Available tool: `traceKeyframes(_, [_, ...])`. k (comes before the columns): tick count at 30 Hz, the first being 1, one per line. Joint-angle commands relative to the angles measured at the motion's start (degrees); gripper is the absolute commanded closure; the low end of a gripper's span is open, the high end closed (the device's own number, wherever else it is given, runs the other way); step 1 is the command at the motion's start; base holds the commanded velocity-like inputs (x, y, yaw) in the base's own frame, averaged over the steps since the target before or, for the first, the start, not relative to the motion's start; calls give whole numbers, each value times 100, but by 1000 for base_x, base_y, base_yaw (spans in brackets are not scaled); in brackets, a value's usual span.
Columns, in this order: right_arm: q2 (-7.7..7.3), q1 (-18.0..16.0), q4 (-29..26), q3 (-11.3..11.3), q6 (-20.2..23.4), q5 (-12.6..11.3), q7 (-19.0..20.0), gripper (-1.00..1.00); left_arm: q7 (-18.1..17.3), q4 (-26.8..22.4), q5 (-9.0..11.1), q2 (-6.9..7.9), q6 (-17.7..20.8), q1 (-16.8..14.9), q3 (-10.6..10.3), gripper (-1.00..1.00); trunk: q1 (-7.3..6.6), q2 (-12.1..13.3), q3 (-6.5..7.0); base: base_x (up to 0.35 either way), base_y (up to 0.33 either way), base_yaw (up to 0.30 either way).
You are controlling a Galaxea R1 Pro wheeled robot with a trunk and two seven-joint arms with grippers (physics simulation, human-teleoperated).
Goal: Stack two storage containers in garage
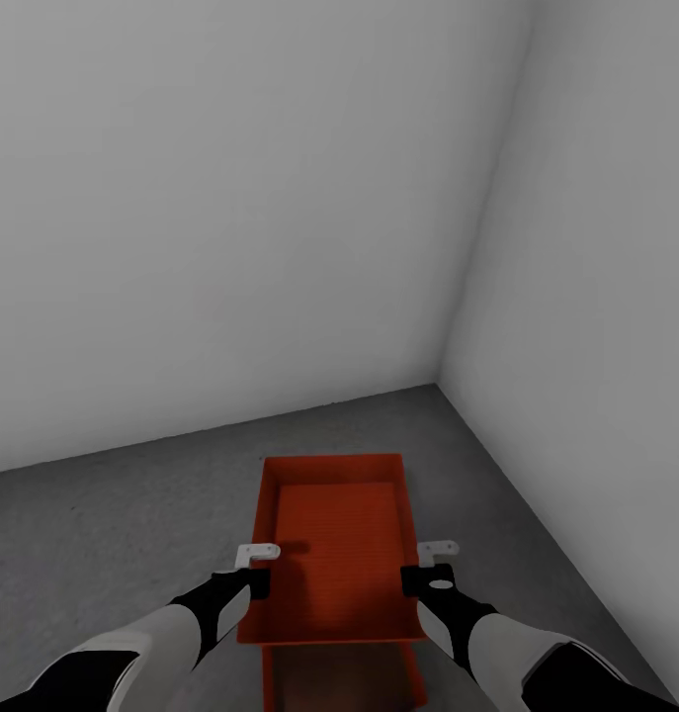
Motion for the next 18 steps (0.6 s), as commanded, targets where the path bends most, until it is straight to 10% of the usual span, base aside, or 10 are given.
traceKeyframes(1, [0,-3,94,-15,-20,-128,-15,100,49,-30,-46,85,-102,-1,-199,100,0,-2,-4,0,0,0])
traceKeyframes(18, [7,-3,7,111,-23,-126,-8,100,5,-2,3,49,-6,6,40,100,0,-2,-4,0,0,0])
